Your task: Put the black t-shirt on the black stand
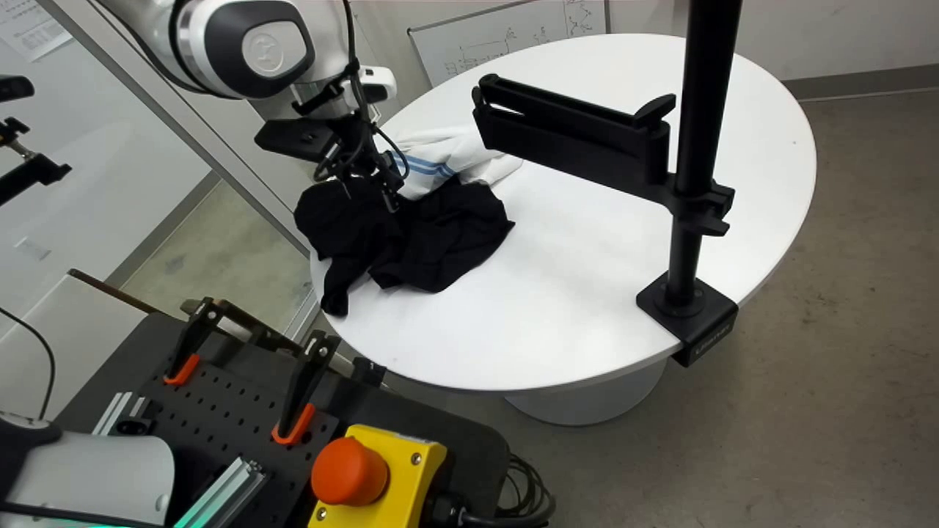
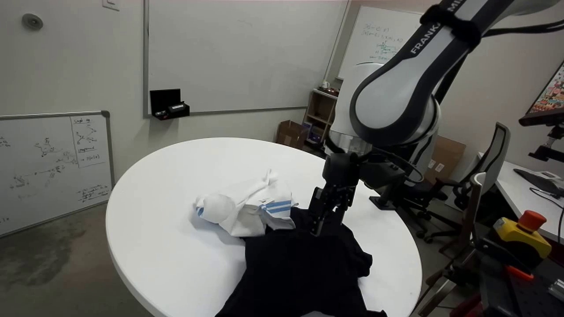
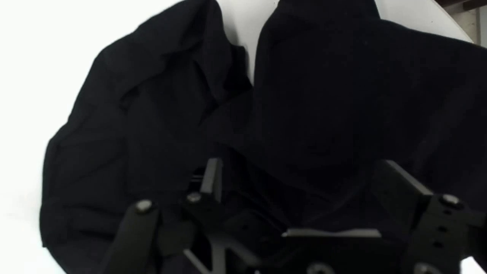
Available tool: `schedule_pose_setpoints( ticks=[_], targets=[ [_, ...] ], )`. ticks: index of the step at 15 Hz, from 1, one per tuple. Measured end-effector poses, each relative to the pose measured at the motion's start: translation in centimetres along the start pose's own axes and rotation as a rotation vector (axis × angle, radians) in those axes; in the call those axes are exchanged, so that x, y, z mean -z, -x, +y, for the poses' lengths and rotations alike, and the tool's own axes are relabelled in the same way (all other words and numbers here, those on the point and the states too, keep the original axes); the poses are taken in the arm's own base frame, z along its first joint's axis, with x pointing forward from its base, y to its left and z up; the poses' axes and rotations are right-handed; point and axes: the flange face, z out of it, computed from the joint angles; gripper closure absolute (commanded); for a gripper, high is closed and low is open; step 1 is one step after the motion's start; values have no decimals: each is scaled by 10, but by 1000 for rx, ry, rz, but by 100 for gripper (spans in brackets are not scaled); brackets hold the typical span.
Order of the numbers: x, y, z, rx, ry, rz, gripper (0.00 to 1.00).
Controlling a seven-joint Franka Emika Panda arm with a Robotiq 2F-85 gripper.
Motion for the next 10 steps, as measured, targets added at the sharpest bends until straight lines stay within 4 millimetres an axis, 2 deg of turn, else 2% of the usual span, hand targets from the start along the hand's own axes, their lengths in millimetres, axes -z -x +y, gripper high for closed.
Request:
schedule_pose_setpoints(
  ticks=[1,2,4,6,10],
  targets=[
    [-6,-4,0,-1,0,-4,0],
    [-12,-7,1,-1,0,-9,6],
    [-23,-12,1,0,1,-17,30],
    [-33,-16,0,1,2,-26,38],
    [-46,-19,-2,4,1,-38,69]
  ],
)
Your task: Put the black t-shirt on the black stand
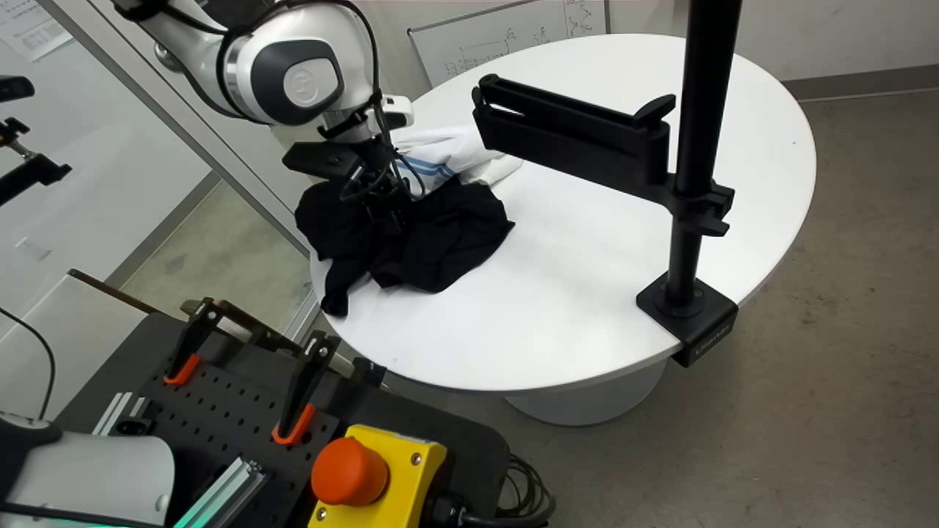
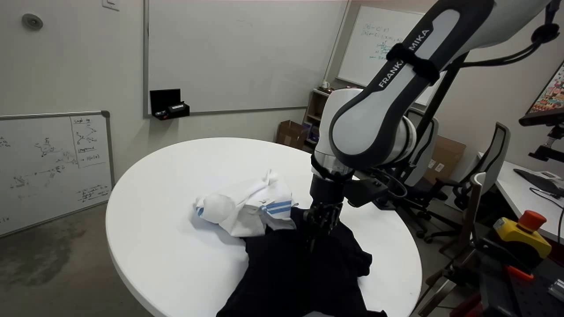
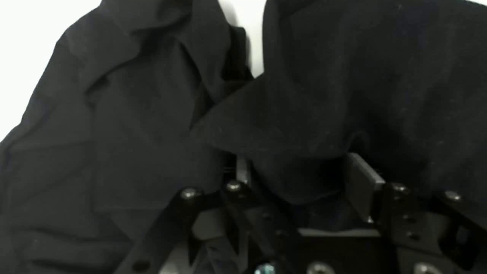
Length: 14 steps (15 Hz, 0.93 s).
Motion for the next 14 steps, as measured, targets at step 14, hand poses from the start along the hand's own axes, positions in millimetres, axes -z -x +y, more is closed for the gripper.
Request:
schedule_pose_setpoints(
  ticks=[14],
  targets=[
    [52,16,-4,9,-14,-13,99]
  ],
)
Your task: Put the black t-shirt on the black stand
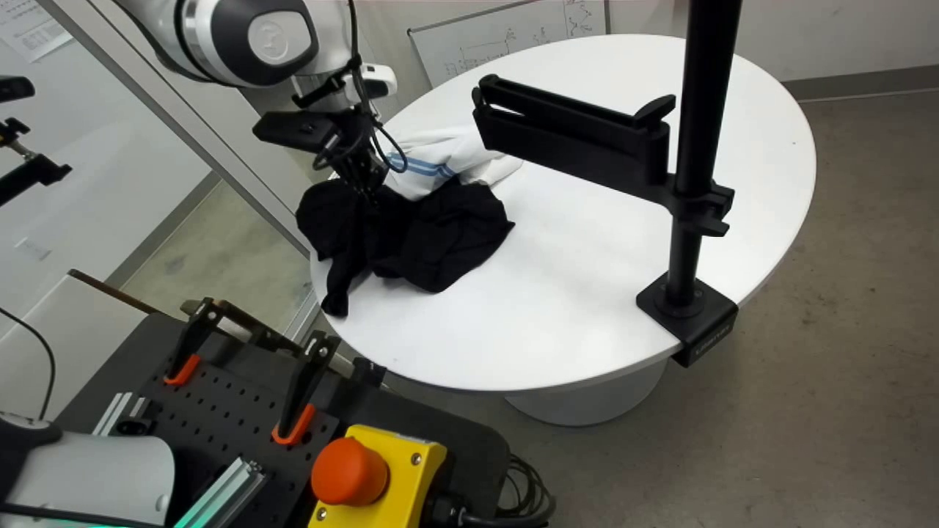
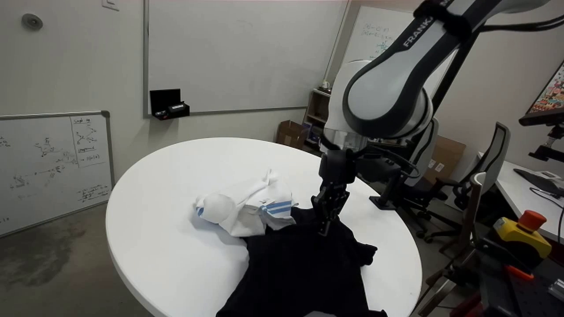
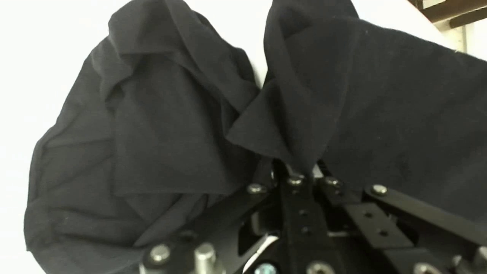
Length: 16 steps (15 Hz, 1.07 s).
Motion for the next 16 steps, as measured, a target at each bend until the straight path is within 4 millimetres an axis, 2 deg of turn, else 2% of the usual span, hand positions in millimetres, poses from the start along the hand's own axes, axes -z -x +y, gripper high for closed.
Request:
schedule_pose_setpoints(
  ticks=[3,10,16],
  targets=[
    [35,25,3,-1,-2,-9,99],
    [115,102,10,-1,-4,11,99],
    [197,158,21,-18,-40,53,99]
  ],
)
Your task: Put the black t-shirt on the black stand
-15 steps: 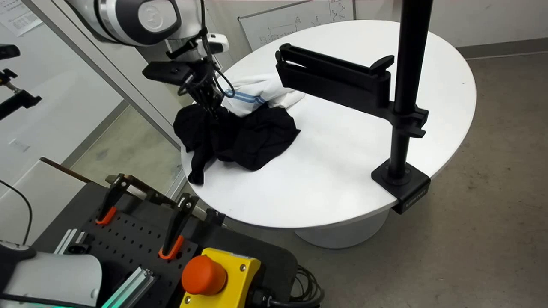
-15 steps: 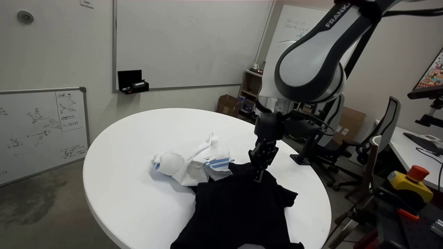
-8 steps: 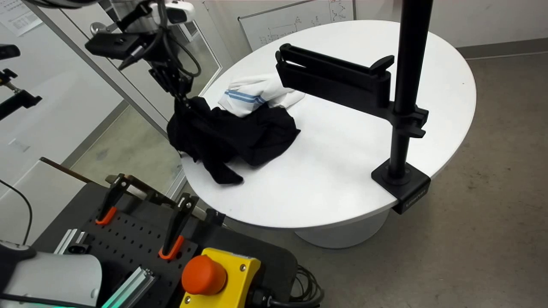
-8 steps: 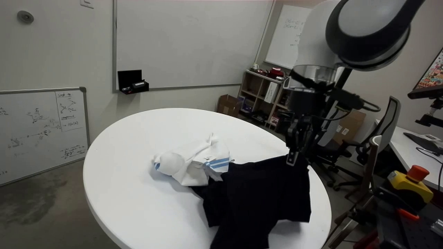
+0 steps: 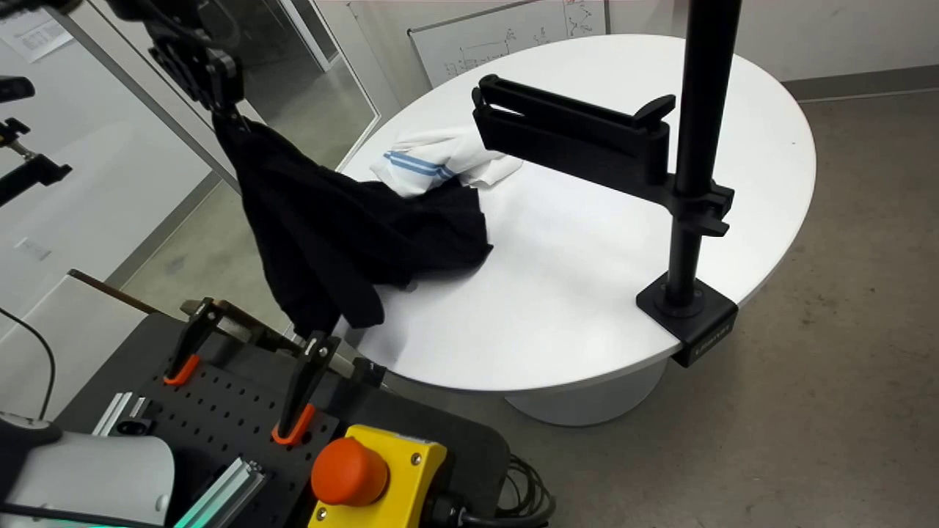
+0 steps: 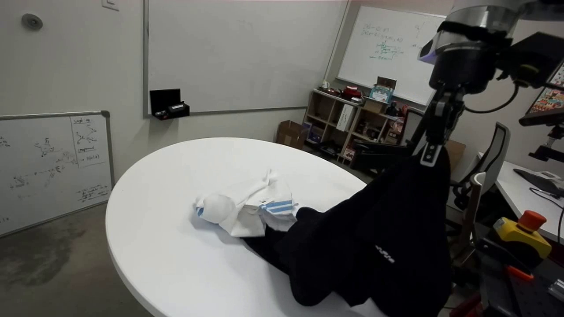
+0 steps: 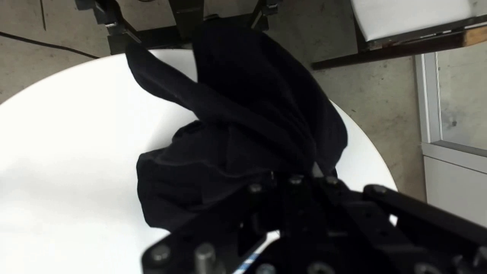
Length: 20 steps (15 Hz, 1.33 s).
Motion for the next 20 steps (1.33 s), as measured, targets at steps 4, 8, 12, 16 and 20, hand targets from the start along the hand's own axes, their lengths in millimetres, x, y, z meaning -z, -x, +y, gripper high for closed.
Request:
schedule_pose_setpoints(
  ticks=[4,8,12,16,20],
  targets=[
    [73,32,13,-23,-50,73,99],
    [134,71,26,-38,-97,158,99],
    [173,100,46,-78,-138,243,99],
    [198,110,79,-162,-181,309,99],
    [221,118,116,-256,-221,365,99]
  ],
)
